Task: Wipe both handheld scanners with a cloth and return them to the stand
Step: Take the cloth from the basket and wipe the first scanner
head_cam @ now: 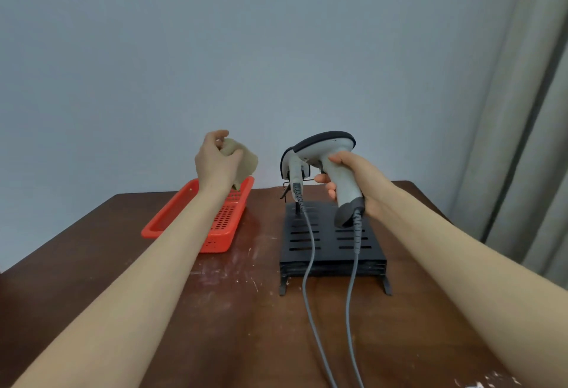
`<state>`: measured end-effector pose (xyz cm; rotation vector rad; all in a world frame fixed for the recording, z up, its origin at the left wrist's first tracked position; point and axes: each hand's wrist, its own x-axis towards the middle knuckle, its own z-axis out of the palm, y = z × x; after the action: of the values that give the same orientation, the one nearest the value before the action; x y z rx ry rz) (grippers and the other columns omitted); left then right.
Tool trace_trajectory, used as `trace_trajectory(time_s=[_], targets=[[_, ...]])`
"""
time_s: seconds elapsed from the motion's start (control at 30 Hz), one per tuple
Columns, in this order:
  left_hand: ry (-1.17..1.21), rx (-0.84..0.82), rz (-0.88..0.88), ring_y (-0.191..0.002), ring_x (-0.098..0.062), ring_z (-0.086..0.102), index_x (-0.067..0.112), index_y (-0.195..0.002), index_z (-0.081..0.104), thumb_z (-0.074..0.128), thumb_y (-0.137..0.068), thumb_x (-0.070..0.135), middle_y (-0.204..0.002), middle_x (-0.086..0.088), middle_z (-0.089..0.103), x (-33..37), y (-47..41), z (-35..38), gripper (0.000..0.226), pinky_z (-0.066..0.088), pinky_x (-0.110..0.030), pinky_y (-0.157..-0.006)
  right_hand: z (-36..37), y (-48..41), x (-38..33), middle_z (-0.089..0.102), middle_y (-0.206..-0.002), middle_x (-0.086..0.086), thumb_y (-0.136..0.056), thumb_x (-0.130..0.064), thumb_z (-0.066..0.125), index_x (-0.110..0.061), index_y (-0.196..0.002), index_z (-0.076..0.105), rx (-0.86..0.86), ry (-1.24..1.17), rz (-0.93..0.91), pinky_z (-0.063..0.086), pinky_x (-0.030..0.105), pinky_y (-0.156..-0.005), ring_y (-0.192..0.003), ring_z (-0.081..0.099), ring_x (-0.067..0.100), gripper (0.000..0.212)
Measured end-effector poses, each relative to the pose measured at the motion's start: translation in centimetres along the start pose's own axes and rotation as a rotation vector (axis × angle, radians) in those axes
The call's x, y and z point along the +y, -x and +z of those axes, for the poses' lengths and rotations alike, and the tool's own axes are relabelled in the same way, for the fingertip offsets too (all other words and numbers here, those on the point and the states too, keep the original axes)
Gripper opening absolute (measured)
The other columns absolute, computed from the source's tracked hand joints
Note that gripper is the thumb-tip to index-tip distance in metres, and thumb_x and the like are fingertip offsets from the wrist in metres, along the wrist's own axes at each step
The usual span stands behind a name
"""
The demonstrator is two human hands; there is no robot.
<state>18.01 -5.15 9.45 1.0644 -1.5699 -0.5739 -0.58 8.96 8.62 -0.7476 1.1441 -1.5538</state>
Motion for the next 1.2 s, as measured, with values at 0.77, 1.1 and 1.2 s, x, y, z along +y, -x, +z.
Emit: trace_trajectory(time_s=[0.77, 1.1, 1.2], targets=[[-0.126, -0.228, 0.659, -0.075, -0.023, 0.055, 0.008, -0.091, 0.047, 0.064, -0.082, 0.007, -0.087, -0.007, 0.057, 7.3, 10.6, 5.9, 0.019, 0.046, -0.036, -0.063, -5.2, 4.1, 2.5, 0.069, -0.105, 0.023, -0.096, -0.024, 0.042, 0.007, -0.109, 0.057, 0.099, -0.324, -0.014, 0.058, 0.03, -0.054, -0.08, 0.072, 0.028, 0.036], [-0.112, -0.193, 0.796, -0.089, -0.02, 0.061, 0.008, -0.101, 0.066, 0.067, -0.082, 0.008, -0.095, -0.004, 0.068, 5.7, 11.5, 9.4, 0.019, 0.05, -0.033, -0.074, -4.4, 3.7, 3.8, 0.063, -0.076, 0.013, -0.095, -0.03, 0.048, -0.002, -0.111, 0.058, 0.225, -0.264, -0.085, 0.047, 0.027, -0.043, -0.059, 0.057, 0.02, 0.034], [0.002, -0.261, 0.628, -0.09, -0.016, 0.062, 0.011, -0.103, 0.069, 0.066, -0.082, 0.007, -0.097, -0.002, 0.07, 6.1, 12.5, 9.4, 0.021, 0.052, -0.035, -0.079, -4.4, 3.8, 4.1, 0.061, -0.069, 0.012, -0.095, -0.03, 0.046, -0.002, -0.102, 0.06, 0.234, -0.281, -0.097, 0.046, 0.027, -0.043, -0.055, 0.056, 0.019, 0.032]])
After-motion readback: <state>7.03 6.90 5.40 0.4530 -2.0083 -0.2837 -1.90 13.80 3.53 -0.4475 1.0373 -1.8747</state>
